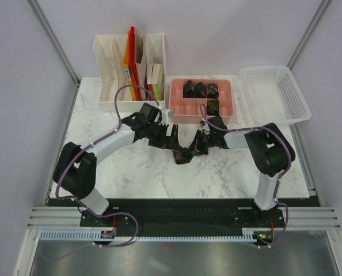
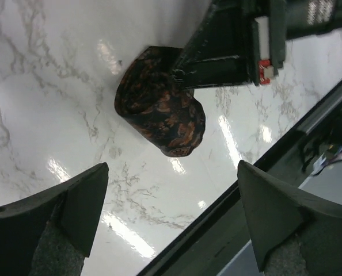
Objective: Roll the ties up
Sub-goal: Roll the tie at the center of the board.
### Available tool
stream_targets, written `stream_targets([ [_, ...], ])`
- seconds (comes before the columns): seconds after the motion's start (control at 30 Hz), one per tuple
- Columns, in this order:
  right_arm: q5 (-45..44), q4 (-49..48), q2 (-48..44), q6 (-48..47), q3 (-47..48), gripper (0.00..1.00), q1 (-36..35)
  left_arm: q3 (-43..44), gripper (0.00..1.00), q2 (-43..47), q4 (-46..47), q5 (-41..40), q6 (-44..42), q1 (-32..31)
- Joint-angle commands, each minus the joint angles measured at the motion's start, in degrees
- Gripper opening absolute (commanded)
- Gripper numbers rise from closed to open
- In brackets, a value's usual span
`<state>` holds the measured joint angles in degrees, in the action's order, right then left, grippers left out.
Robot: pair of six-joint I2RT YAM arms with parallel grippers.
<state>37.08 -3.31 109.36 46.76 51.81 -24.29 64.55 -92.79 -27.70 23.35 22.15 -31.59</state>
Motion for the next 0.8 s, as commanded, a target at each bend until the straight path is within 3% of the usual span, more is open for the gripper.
stream_targets([
  [0.0, -9.2, 7.0, 3.9, -4.0, -0.4, 0.0, -1.3, -1.1, 1.0, 3.9, 4.5, 11.8, -32.0, -0.2],
  [0.07, -9.0, 6.9, 4.0, -4.1, -0.3, 0.0, -1.6, -1.6, 1.0, 3.2, 3.6, 12.8, -39.8, -0.3],
  [0.13, -8.7, 6.6, 4.0, -4.4, 0.0, 0.0, -2.2, -2.5, 0.99, 2.4, 3.7, 13.6, -56.0, -0.9],
  [0.23, -8.4, 6.4, 4.1, -4.5, 0.2, 0.0, -2.5, -3.4, 0.96, 0.9, 4.2, 13.0, -63.5, -1.8],
  [0.47, -8.3, 6.2, 4.1, -4.4, 0.1, 0.0, -2.7, -3.9, 0.92, -2.6, 7.6, 7.2, -69.7, -4.3],
  [0.63, -8.1, 5.9, 4.1, -3.9, 0.1, 0.0, -3.0, -3.1, 0.89, -5.1, 8.6, 4.9, -69.1, -6.2],
  [0.77, -7.6, 4.2, 3.9, -2.7, -0.8, 0.0, -3.1, -1.4, 0.8, -7.2, 8.8, 3.7, -66.8, -7.0],
])
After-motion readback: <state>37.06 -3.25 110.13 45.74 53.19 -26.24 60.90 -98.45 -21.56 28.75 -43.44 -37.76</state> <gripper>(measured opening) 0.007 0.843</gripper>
